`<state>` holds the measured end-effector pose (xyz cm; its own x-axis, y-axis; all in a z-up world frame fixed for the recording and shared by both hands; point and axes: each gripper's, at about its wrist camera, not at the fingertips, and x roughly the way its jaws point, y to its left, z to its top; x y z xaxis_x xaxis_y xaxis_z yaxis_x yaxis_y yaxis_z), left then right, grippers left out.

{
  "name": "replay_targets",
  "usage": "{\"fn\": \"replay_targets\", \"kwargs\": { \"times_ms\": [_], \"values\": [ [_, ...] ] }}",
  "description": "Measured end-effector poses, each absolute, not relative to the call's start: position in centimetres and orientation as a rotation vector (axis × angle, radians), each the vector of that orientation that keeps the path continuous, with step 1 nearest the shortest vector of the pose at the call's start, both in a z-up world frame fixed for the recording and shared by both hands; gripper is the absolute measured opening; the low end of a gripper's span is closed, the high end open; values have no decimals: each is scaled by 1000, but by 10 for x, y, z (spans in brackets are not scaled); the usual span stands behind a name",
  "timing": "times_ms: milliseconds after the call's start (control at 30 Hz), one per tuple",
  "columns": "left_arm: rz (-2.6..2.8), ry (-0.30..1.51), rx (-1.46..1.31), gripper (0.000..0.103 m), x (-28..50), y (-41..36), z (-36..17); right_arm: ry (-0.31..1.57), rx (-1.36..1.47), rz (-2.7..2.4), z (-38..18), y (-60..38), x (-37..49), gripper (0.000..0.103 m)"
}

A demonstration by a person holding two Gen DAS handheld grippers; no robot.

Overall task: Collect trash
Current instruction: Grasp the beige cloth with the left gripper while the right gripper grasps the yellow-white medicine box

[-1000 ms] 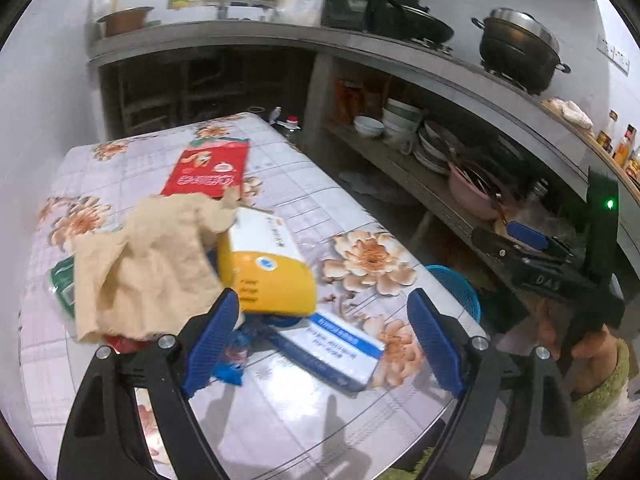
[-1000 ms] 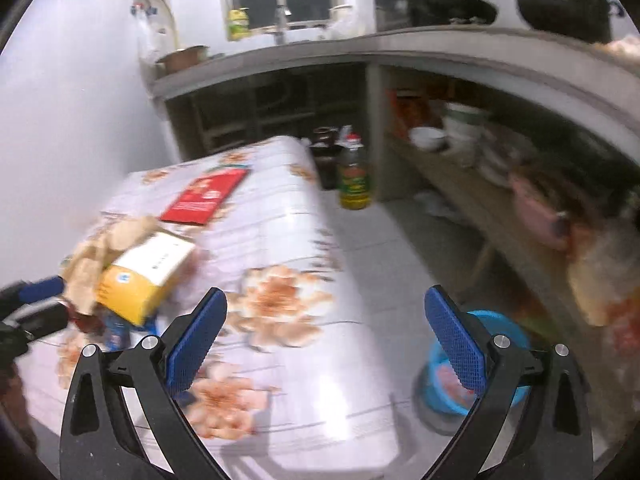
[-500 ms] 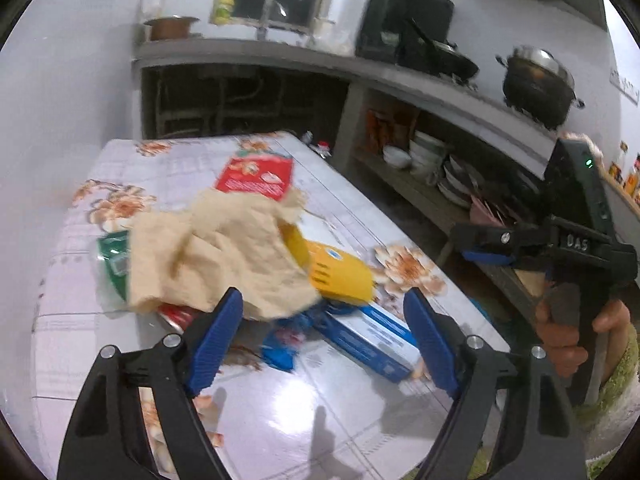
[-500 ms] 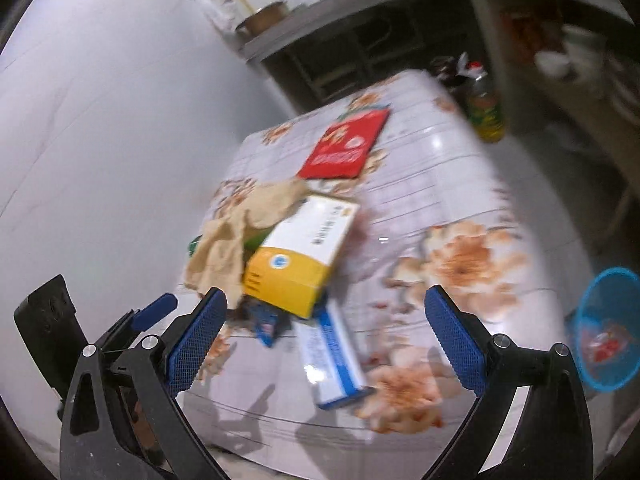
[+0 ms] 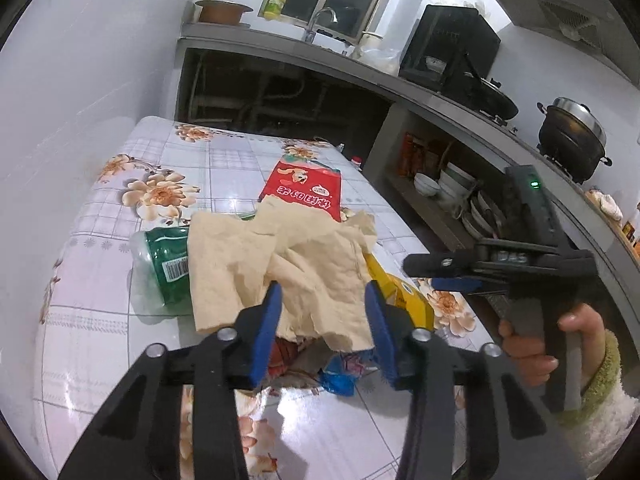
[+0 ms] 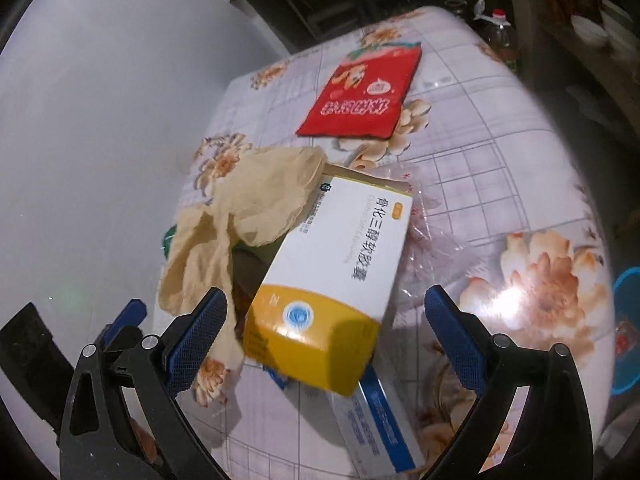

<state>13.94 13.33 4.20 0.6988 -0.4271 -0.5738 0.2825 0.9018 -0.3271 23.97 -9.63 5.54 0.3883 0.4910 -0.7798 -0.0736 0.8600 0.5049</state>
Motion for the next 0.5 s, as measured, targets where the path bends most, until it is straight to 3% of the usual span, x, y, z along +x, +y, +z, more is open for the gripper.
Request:
{"fn": "replay_targets", "kwargs": {
  "times_ms": [233,300,367,500],
  "values": [
    [-426,693,-211,32,149,134,40,1174,412,394,48,-84,254,95],
    [-430,693,-211,32,151,134,40,1181,398,397,48,-80,255,92],
    [-432,693,-207,32,152,133,40,1183,387,387,47,-81,254,79],
    [-446,704,-189,37,159,129,43,1185,432,394,43,-94,252,77]
  ]
}}
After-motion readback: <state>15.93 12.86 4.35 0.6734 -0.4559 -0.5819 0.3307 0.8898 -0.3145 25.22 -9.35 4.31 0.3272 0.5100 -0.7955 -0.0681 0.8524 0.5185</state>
